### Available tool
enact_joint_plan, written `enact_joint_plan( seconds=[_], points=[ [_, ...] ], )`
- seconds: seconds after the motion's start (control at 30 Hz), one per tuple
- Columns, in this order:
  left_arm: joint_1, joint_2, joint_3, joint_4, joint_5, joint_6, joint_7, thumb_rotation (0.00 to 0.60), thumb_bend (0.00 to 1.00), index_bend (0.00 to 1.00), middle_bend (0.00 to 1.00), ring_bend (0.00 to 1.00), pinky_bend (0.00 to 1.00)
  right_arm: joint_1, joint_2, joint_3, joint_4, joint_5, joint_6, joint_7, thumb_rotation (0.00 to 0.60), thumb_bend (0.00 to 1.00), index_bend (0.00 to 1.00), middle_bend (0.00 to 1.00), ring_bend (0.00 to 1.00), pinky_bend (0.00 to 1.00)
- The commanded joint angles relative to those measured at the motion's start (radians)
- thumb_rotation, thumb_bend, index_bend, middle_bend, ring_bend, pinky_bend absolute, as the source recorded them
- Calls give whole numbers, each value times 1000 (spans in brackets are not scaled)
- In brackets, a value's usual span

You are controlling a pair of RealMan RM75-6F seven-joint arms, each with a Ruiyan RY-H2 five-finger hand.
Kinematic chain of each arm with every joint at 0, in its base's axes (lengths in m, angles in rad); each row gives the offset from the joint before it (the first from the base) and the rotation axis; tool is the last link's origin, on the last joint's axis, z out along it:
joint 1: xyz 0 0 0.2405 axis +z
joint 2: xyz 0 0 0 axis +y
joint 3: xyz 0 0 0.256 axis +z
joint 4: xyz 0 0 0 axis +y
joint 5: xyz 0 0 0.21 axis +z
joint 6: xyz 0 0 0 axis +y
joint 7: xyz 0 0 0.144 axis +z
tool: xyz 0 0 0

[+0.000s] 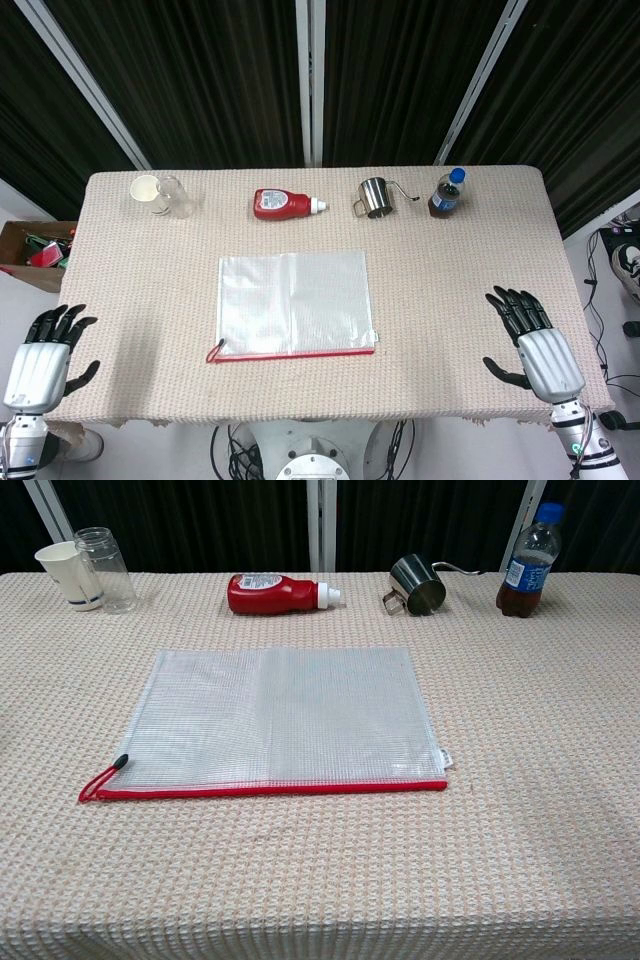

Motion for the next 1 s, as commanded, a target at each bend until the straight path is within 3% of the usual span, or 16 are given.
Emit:
enact_joint_plan(
  seconds=[0.03,0.13,0.27,0.43,0.67,1.0],
  points=[
    [1,1,-1,-5,-2,1,5,600,204,268,143,110,157,11,-4,3,-5,-20,-21,1,600,136,0,31,0,0],
    [1,-4,-3,-9,-6,1,4,600,204,269,143,110,157,56,-16,4,-27,-68,-89,2,600,136,0,31,0,0],
    [-1,-5,0,-18,-1,-3,19,600,204,268,143,110,157,187,-64,16,-62,-130,-285,11,600,136,0,31,0,0],
    [4,-3,2,-28,6,7,30,600,203,268,143,110,157,366,-209,86,-36,-101,-536,65,600,136,0,31,0,0],
    [11,11,2,-34,-14,4,37,600,203,268,143,110,157,585,-489,223,147,42,-807,45,600,139,0,31,0,0],
    [7,8,-6,-13,-43,-18,16,600,203,268,143,110,157,769,-772,341,484,178,-920,10,600,139,0,31,0,0]
  ],
)
